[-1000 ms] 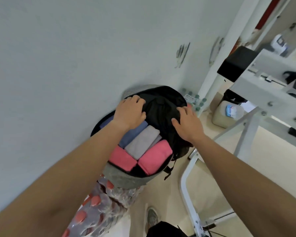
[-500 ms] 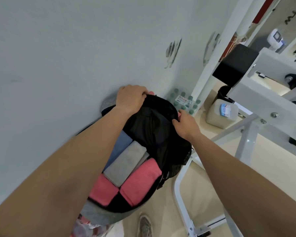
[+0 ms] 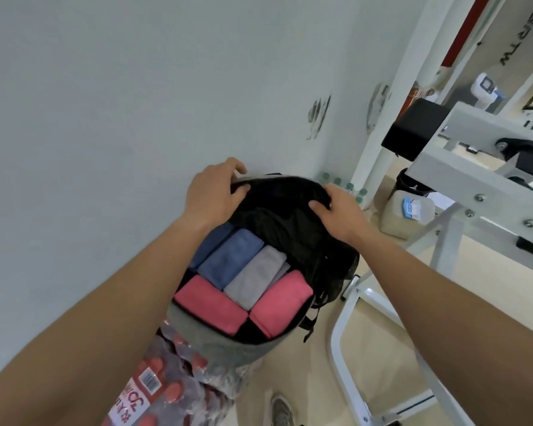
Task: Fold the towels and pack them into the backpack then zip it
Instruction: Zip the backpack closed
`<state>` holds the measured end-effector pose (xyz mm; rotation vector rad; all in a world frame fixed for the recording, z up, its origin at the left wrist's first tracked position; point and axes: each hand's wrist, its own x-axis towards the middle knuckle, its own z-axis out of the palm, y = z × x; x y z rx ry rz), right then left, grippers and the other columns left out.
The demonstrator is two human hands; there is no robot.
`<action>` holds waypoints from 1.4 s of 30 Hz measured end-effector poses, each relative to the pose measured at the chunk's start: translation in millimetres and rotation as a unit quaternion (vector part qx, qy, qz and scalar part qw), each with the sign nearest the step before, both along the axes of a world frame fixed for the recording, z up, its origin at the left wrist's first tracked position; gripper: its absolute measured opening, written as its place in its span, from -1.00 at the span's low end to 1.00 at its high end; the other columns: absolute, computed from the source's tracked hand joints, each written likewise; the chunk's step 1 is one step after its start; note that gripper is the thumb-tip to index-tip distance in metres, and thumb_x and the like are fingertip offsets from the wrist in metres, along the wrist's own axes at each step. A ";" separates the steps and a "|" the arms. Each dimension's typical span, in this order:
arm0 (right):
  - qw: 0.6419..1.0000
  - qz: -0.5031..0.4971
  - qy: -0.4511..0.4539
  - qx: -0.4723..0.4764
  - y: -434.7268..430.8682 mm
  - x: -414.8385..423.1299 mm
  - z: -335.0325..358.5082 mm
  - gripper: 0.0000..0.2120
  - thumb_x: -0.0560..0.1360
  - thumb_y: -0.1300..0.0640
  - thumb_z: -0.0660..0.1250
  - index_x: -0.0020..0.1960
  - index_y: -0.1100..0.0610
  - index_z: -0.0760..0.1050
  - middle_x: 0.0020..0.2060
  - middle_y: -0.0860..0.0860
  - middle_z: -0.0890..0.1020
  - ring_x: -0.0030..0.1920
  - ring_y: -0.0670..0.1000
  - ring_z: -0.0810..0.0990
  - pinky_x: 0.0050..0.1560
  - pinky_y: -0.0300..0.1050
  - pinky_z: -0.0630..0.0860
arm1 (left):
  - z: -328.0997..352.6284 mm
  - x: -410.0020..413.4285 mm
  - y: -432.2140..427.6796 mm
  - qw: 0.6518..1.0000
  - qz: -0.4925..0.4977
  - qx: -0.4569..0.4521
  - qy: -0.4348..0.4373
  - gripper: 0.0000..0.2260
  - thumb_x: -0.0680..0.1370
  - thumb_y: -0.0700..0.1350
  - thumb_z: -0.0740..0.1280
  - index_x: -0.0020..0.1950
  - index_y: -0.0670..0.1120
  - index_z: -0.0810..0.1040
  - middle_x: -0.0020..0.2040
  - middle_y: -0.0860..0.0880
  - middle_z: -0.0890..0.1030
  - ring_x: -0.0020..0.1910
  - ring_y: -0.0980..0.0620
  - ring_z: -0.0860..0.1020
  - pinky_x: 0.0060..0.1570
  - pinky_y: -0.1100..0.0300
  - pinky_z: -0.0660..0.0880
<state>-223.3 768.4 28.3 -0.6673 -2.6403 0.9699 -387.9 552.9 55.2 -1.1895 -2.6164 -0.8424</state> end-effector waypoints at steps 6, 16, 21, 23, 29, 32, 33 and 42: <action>0.997 0.040 0.066 0.016 -76.8 42.1 30.9 -0.82 0.51 0.01 0.39 -0.15 0.04 0.43 -0.31 -0.05 0.50 -0.27 -0.04 0.47 -0.20 -0.05 0.38 | 7.3 32.2 -67.7 0.999 -0.025 -0.016 0.038 -0.83 0.56 -0.12 0.30 0.14 -0.01 0.56 0.01 -0.03 0.58 0.03 -0.08 0.52 -0.08 0.00 0.48; 0.992 0.100 -0.059 0.044 -206.2 86.0 -34.7 -0.80 0.44 0.04 0.44 -0.22 -0.08 0.40 -0.23 -0.15 0.53 -0.16 -0.01 0.52 -0.27 -0.17 0.35 | -51.0 87.9 -187.5 0.984 -0.024 -0.173 0.024 -0.68 0.37 -0.23 0.41 0.08 0.03 0.62 0.09 0.07 0.61 0.10 -0.04 0.53 -0.08 0.04 0.54; 0.979 0.152 -0.120 0.066 -235.7 102.1 -77.2 -0.83 0.43 0.17 0.35 0.01 0.03 0.57 -0.02 -0.03 0.55 0.07 0.08 0.50 -0.01 -0.07 0.45 | -95.5 109.1 -215.0 0.970 -0.019 -0.241 0.015 -0.66 0.47 -0.20 0.33 0.22 -0.01 0.60 0.27 0.03 0.58 0.14 -0.11 0.57 -0.01 0.02 0.57; 0.980 0.149 -0.108 0.073 -237.8 105.6 -83.6 -0.74 0.42 0.17 0.34 0.10 0.05 0.60 0.04 0.00 0.57 0.12 0.09 0.48 0.10 -0.06 0.42 | -101.1 115.6 -216.3 0.969 -0.017 -0.248 0.001 -0.63 0.53 -0.17 0.29 0.33 -0.04 0.55 0.39 0.02 0.49 0.25 -0.11 0.52 0.15 0.02 0.51; 0.991 0.096 -0.081 0.053 -223.4 130.0 -73.4 -0.57 0.50 0.02 0.32 0.36 -0.02 0.45 0.21 -0.04 0.47 0.23 -0.01 0.40 0.19 -0.08 0.44 | -86.9 124.6 -195.4 0.972 0.038 -0.230 -0.018 -0.65 0.54 0.04 0.14 0.21 0.01 0.58 0.27 0.02 0.55 0.22 -0.08 0.46 0.17 0.00 0.46; 0.996 0.022 -0.070 0.056 -203.4 146.3 -74.5 -0.60 0.53 0.07 0.30 0.36 0.01 0.44 0.25 -0.02 0.46 0.27 0.03 0.42 0.24 -0.04 0.44 | -76.3 140.2 -170.0 0.985 0.022 -0.169 0.000 -0.68 0.56 0.09 0.18 0.19 -0.02 0.56 0.19 -0.03 0.56 0.20 -0.09 0.47 0.14 -0.02 0.47; 0.995 0.004 -0.080 0.054 -196.8 152.5 -75.6 -0.60 0.54 0.08 0.29 0.37 0.01 0.44 0.27 -0.01 0.46 0.30 0.05 0.42 0.26 -0.02 0.44 | -73.6 147.5 -160.4 0.987 0.007 -0.158 -0.001 -0.67 0.56 0.10 0.21 0.21 -0.02 0.56 0.20 -0.03 0.56 0.21 -0.08 0.47 0.16 -0.03 0.46; 0.984 -0.058 -0.167 -0.021 -132.9 164.9 -99.6 -0.54 0.56 0.22 0.20 0.46 0.10 0.35 0.33 0.11 0.48 0.31 0.15 0.46 0.31 0.04 0.41 | -97.9 194.6 -77.7 0.974 -0.098 -0.201 -0.028 -0.73 0.53 0.09 0.30 0.20 0.06 0.52 0.15 0.06 0.54 0.19 -0.01 0.48 0.16 0.05 0.38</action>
